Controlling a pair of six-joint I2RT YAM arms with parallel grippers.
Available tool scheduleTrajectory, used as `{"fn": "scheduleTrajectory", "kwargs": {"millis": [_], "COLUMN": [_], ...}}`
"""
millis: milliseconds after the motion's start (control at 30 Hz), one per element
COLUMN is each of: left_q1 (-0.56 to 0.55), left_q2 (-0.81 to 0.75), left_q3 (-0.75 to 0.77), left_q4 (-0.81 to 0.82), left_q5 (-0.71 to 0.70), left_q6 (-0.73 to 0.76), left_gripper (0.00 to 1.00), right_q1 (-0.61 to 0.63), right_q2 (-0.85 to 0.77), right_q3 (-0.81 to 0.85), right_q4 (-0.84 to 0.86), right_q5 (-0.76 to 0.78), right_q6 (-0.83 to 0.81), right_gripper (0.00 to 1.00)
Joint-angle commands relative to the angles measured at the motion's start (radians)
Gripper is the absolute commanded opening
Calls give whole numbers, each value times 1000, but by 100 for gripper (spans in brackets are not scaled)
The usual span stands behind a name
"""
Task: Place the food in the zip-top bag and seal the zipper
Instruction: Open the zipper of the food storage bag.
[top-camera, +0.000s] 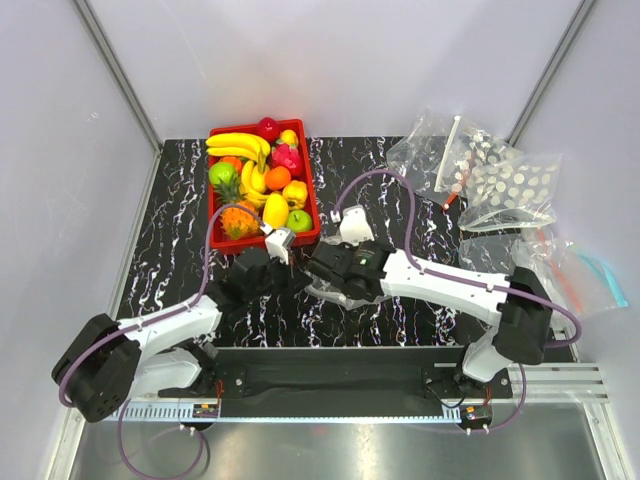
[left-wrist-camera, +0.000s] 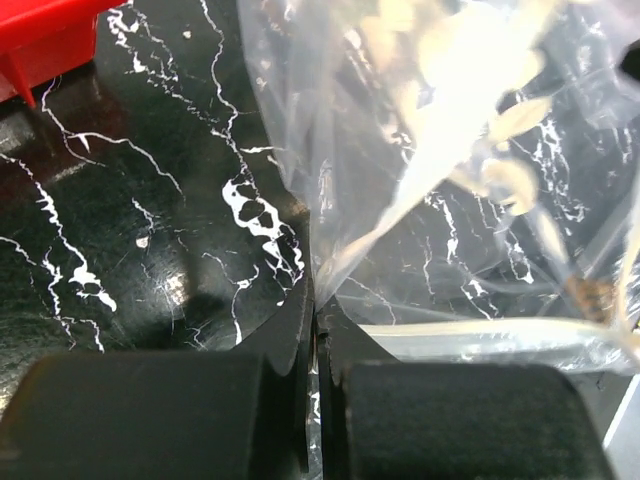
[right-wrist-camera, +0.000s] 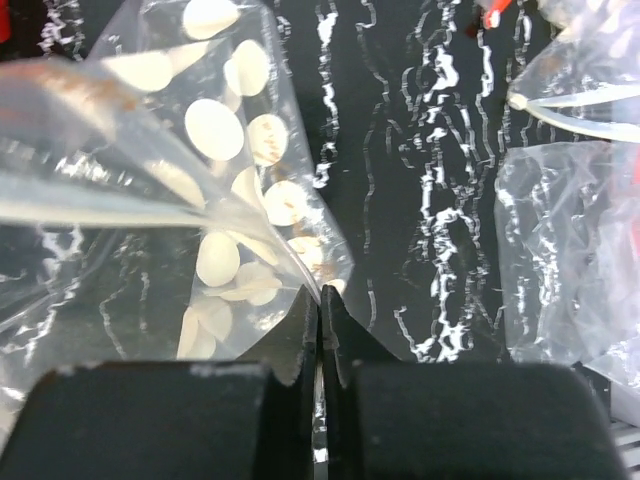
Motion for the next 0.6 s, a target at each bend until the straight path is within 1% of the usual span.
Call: {"fn": "scheduleTrajectory", "kwargs": {"millis": [0, 133, 300, 400, 533, 567], "left_q1": [-3, -3, -5, -6, -11, -12], "left_q2": [11, 29, 52, 51, 42, 38], "left_q3": [52, 63, 78, 83, 84, 86], "left_q4": [-6, -15, -38, -37, -40, -44], "left_q5": [-34, -39, -39, -34, -22, -22], "left_q6": [18, 22, 28, 33, 47, 47], "left_gripper": [0, 0, 0, 0, 1, 5], "right_q1": [-31, -48, -47, -36, -31, -33], "right_q2": [-92, -125, -107, -87, -54, -44], "right_q3": [-15, -17, 53, 89, 110, 118], "right_q4": [-17, 3, -29, 20, 75, 81], "right_q5": [75, 82, 128, 93, 29, 16], "right_q6": [-20, -85, -146, -241, -295, -301], "right_gripper": [0, 0, 0, 0, 0, 0]}}
